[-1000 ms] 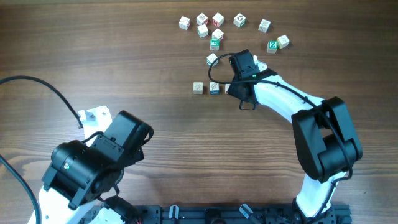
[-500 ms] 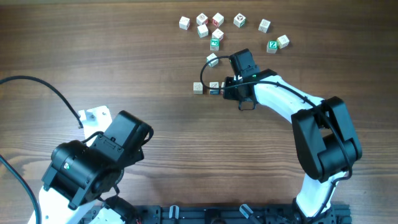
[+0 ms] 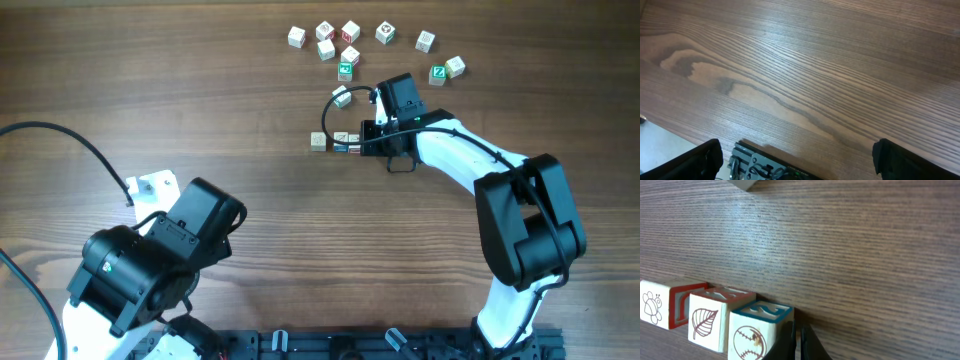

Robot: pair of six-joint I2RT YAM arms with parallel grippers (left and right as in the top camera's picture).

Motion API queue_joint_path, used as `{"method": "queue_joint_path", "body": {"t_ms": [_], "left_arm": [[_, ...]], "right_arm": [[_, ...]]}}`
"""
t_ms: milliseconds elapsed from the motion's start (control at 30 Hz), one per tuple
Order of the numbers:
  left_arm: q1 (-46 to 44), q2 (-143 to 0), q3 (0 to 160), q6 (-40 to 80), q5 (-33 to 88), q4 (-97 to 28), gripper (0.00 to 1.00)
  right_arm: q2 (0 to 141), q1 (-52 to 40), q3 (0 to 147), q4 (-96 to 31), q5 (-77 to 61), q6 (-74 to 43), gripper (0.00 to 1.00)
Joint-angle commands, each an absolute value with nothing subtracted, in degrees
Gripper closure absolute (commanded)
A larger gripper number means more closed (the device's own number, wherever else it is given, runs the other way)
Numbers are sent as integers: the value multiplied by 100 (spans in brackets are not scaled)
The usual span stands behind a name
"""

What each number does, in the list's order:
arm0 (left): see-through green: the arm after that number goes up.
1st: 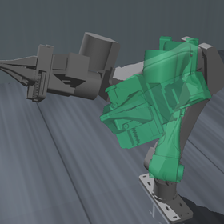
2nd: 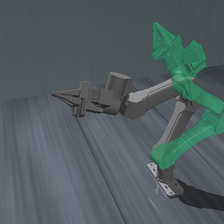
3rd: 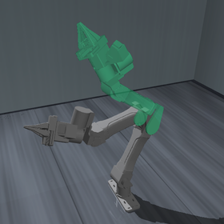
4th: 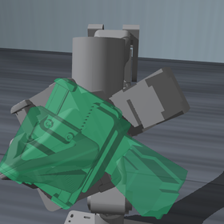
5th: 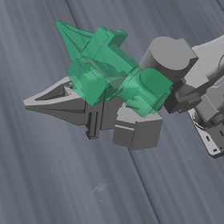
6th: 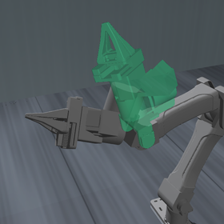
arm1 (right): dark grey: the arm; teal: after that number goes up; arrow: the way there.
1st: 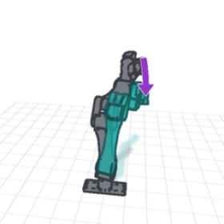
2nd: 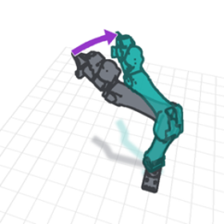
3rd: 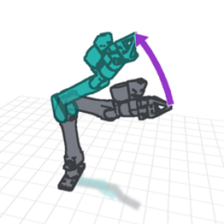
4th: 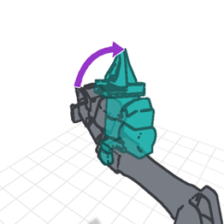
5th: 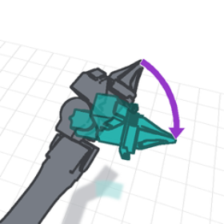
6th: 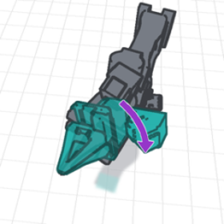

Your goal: Form a horizontal line

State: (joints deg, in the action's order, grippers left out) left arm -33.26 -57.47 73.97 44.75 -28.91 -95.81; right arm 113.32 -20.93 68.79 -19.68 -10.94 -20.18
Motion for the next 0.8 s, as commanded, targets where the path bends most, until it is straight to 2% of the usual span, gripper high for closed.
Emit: {"method": "queue_joint_path", "body": {"t_ms": [0, 333, 433, 533, 633, 667, 767], "left_arm": [[-3299, -5743, 7376, 4530, -2987, -9583, 0], [-3299, -5743, 7376, 4530, -2987, -9583, 0], [-3299, -5743, 7376, 4530, -2987, -9583, 0], [-3299, -5743, 7376, 4530, -2987, -9583, 0], [-3299, -5743, 7376, 4530, -2987, -9583, 0], [-3299, -5743, 7376, 4530, -2987, -9583, 0], [-3299, -5743, 7376, 4530, -2987, -9583, 0]], "right_arm": [[11432, -2099, 6882, -2051, -1192, -2440, 95], [11432, -2104, 6882, -1979, -1551, -2849, 95], [11432, -2102, 6884, -2058, -1120, -2877, 95], [11354, -2073, 7118, -2659, -484, -3057, 95], [10951, -2056, 7502, -3148, -436, -3011, 96], [10774, -2058, 7590, -3175, -508, -3013, 95], [10359, -2062, 7629, -2475, -1946, -3183, 93]]}}
